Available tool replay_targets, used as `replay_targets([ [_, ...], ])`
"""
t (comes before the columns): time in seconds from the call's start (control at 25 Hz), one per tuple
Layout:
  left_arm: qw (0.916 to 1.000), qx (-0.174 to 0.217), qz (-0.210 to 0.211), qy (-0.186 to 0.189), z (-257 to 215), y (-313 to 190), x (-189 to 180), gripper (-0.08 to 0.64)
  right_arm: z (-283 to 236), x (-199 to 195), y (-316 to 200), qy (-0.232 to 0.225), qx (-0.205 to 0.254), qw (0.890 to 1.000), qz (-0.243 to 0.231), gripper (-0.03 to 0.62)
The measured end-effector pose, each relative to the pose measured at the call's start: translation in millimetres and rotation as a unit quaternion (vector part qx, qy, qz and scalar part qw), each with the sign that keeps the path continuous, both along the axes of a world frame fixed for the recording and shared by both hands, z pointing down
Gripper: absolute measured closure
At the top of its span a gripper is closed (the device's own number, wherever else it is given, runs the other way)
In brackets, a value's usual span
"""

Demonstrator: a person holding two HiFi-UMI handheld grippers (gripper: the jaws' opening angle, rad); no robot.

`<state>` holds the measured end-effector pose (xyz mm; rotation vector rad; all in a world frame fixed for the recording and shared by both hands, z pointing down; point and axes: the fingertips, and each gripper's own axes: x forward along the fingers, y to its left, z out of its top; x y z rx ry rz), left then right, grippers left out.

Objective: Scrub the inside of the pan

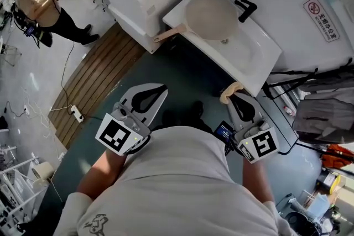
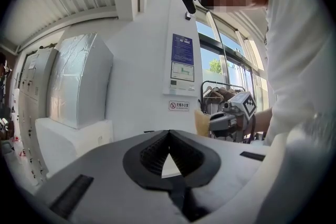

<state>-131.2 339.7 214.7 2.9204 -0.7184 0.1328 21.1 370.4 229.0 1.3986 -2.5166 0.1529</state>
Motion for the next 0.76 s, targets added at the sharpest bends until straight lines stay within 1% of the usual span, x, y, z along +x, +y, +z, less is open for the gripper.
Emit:
replay_targets([
  [0.12, 1.0, 0.0, 0.005, 0.004, -0.6, 1.2, -3.6, 0.561, -2.4, -3.7, 2.9, 0.005, 0.003, 1.0, 0.006, 0.571],
  [0.4, 0.9998, -0.003, 0.017, 0.005, 2.9, 10.6, -10.5, 0.561, -2.9, -12.8, 11.9, -0.002, 0.0, 1.0, 0.013, 0.571],
  [0.76, 0.9998, -0.002, 0.02, 0.006, 1.7, 16.4, -15.1, 0.561, -5.7, -18.1, 18.7, -0.001, 0.003, 1.0, 0.014, 0.571],
])
